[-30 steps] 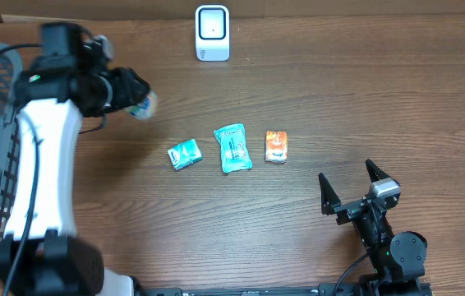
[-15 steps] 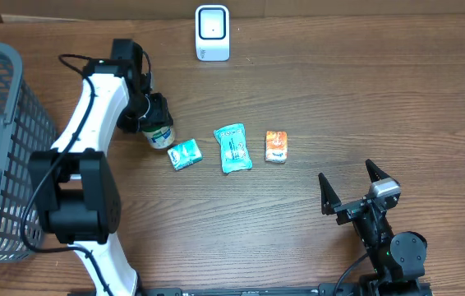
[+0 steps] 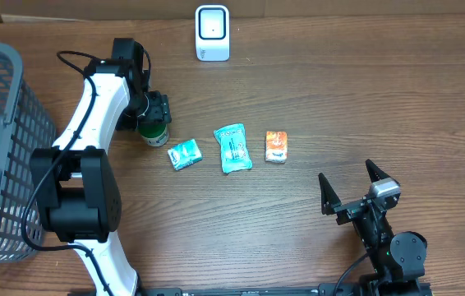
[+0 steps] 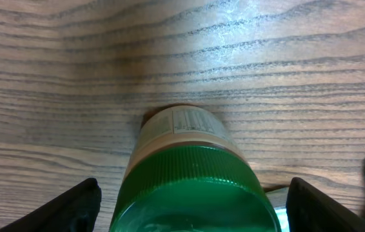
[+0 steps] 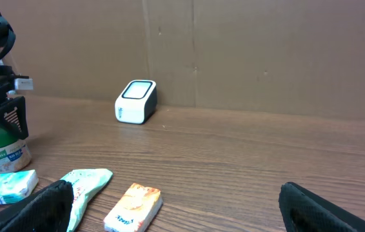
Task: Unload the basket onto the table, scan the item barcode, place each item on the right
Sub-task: 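Set the green-lidded jar on the table left of the Kleenex pack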
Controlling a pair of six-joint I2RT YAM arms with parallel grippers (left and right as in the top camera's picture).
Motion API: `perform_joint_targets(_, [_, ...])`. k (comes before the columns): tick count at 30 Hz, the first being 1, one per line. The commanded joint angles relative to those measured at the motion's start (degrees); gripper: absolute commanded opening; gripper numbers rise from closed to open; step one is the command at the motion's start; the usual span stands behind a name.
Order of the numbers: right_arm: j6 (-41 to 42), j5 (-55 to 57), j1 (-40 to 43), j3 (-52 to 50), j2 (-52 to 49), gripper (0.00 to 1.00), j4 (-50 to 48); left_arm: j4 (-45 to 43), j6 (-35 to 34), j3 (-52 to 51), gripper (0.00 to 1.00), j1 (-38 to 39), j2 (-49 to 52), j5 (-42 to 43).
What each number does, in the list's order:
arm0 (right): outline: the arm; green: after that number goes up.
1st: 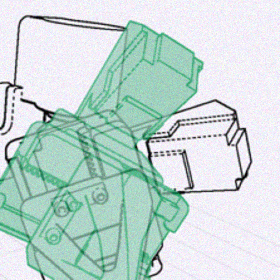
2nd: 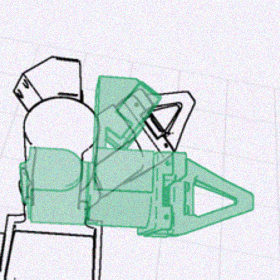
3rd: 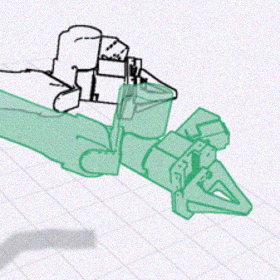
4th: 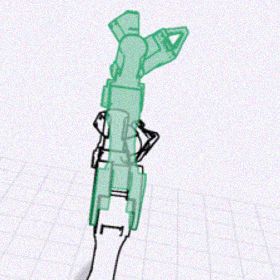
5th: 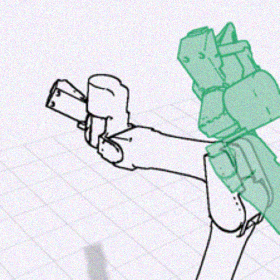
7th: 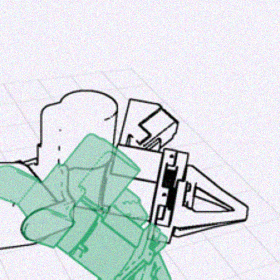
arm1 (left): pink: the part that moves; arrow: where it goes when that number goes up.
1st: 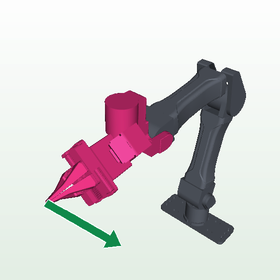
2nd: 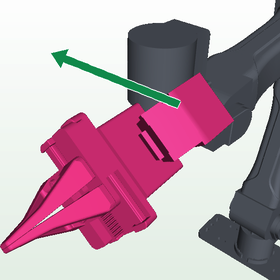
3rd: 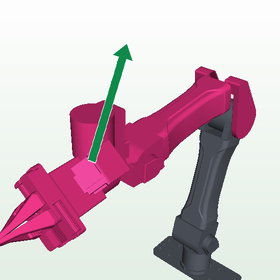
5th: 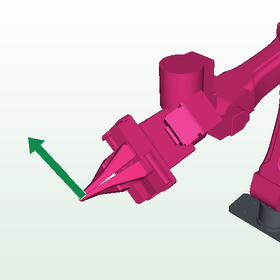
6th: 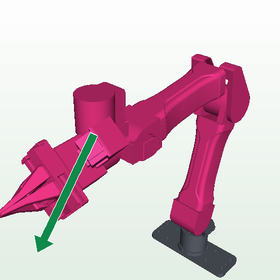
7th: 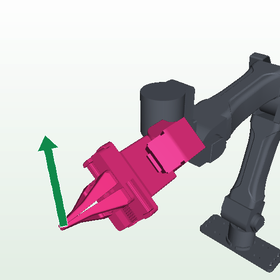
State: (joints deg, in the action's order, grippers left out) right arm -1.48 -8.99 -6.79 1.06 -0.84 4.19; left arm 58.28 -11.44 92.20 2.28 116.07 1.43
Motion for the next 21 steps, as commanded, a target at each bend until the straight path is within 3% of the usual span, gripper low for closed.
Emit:
perform_joint_targets(1, [0.11, -0.02, -0.24, -0.59, 0.66, 1.00, -0.22, 1.36, 0.83, 2.38, 0.80, 0.37, -0.28, -0.33])
perform_joint_targets(9, [0.11, -0.02, -0.24, -0.59, 0.66, 1.00, -0.20, 3.34, 0.46, 11.85, 0.84, 0.22, -10.69, 0.07])
perform_joint_targets(12, [0.11, -0.02, -0.22, -0.59, 0.66, 1.00, -0.20, 4.20, -1.01, 13.27, 1.00, -0.55, -17.90, -1.92])
perform_joint_targets(14, [0.11, -0.02, -0.24, -0.59, 0.66, 1.00, -0.22, 5.25, -2.23, 13.29, 1.00, -1.75, -22.21, -4.61])
perform_joint_targets(18, [0.11, -0.02, -0.24, -0.59, 0.66, 1.00, -0.20, 9.18, -6.75, 13.29, 1.00, -8.39, -29.33, -10.67])
perform_joint_targets(21, [0.11, -0.02, -0.22, -0.59, 0.66, 1.00, -0.22, 12.00, -12.02, 13.29, 1.00, -18.27, -31.76, -9.29])
